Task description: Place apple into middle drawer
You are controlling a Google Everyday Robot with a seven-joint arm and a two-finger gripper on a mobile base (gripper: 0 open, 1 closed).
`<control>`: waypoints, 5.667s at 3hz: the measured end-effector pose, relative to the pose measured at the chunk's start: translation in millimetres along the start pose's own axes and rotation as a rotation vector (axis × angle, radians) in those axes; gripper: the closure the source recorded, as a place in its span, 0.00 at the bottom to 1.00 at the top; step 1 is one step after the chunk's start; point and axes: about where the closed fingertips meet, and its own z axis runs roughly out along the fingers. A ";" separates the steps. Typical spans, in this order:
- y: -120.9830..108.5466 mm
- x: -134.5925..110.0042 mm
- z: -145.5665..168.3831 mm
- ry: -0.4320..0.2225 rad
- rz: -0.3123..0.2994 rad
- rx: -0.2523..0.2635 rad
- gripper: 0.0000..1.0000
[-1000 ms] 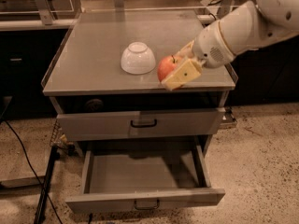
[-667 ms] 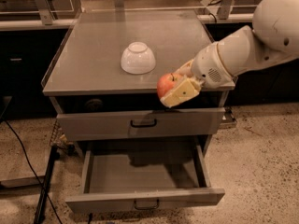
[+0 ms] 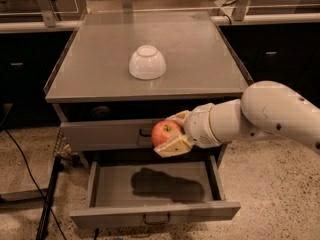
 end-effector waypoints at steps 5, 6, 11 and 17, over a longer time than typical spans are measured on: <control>0.7 139.5 99.6 0.013 0.007 0.037 1.00; 10.4 175.8 140.8 -0.004 0.016 0.020 1.00; -4.2 230.4 247.8 -0.089 -0.025 -0.063 1.00; 10.3 258.5 349.4 -0.110 -0.107 -0.164 0.73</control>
Offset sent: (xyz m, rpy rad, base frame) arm 0.0095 -0.0164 -0.0751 -0.0517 0.0083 -0.0263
